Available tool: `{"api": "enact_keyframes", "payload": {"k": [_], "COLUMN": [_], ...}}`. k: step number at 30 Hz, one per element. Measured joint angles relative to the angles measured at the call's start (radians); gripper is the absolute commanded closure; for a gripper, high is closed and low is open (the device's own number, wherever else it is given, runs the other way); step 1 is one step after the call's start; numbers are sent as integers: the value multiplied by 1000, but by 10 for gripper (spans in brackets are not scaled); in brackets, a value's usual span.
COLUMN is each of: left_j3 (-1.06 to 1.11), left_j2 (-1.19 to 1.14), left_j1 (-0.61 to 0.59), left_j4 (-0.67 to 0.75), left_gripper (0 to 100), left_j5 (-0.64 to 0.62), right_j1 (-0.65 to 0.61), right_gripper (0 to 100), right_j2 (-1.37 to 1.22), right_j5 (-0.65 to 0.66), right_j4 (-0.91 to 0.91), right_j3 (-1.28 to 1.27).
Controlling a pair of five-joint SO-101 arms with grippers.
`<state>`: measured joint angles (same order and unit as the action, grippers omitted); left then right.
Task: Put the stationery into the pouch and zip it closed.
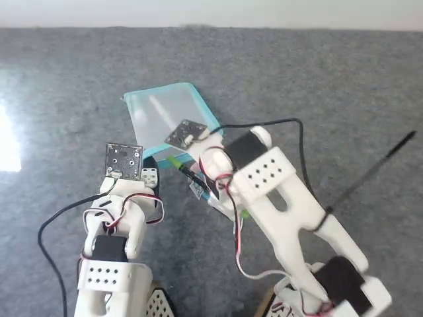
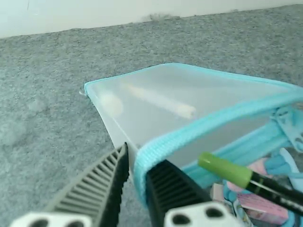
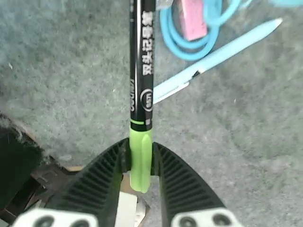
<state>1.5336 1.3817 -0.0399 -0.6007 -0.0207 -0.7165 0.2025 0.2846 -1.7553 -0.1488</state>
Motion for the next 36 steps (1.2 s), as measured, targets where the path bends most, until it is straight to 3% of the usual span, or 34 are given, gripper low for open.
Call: {"api": "enact_keyframes", "payload": {"k": [10, 15, 19, 24, 29, 36], "left_j3": [0, 0, 0, 0, 0, 0], "left_j2": [0, 0, 0, 0, 0, 0], "left_j1": [0, 0, 8, 9, 0, 0], "left_j4": [0, 0, 0, 9, 9, 9], "left_gripper": [988, 988, 988, 988, 988, 988], "left_j5": [0, 0, 0, -2, 0, 0], "right_j1": [12, 11, 5, 5, 18, 21], "right_gripper": [978, 753, 754, 759, 760, 785], "right_j2": [-442, -624, -637, -606, -407, 2], "right_j5": [-38, -64, -170, -219, -221, -226], "right_j4": [0, -2, -2, -2, -2, 91], "right_j3": [532, 827, 891, 893, 816, 192]}}
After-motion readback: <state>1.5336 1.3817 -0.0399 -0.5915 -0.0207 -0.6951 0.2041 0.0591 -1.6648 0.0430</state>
